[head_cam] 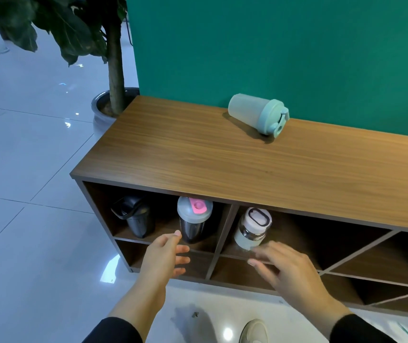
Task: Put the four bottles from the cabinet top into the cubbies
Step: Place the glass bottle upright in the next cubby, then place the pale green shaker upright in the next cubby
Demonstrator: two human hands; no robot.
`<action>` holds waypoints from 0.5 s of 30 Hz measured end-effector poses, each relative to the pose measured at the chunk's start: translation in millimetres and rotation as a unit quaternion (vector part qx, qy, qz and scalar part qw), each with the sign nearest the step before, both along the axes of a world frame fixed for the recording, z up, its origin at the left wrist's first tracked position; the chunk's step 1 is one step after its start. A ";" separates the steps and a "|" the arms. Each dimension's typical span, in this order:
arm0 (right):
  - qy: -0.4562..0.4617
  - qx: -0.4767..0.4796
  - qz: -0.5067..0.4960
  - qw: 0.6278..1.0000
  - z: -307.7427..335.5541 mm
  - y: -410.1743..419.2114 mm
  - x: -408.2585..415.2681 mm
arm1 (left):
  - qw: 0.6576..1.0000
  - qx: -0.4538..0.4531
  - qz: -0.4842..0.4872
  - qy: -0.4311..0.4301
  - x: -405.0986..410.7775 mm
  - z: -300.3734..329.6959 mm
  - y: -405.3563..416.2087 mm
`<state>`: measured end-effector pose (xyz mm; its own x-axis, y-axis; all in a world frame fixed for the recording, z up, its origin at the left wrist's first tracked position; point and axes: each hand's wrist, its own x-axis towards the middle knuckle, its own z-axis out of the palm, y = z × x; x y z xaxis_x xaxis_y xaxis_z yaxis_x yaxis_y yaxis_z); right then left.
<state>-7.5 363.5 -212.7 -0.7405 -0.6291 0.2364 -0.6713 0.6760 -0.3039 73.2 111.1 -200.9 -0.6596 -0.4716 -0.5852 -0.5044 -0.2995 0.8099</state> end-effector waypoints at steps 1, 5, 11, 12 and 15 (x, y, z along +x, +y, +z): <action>0.028 -0.020 0.047 0.998 16.0 -1.4 2.8 | 1.000 -0.002 -0.003 0.006 -1.1 1.4 0.5; 0.075 -0.209 0.071 0.973 93.8 -23.9 -8.2 | 0.999 -0.005 -0.004 0.033 -6.6 6.5 1.4; -0.004 -0.311 -0.163 0.936 138.0 -59.2 -118.4 | 0.998 0.012 0.007 0.061 -12.6 8.3 0.0; -0.040 -0.317 -0.204 0.925 136.4 -61.9 -138.2 | 0.998 0.015 0.008 0.067 -13.8 7.7 -1.2; -0.144 -0.316 -0.277 0.896 128.4 -67.3 -180.5 | 0.996 0.027 0.020 0.085 -17.1 5.8 -5.1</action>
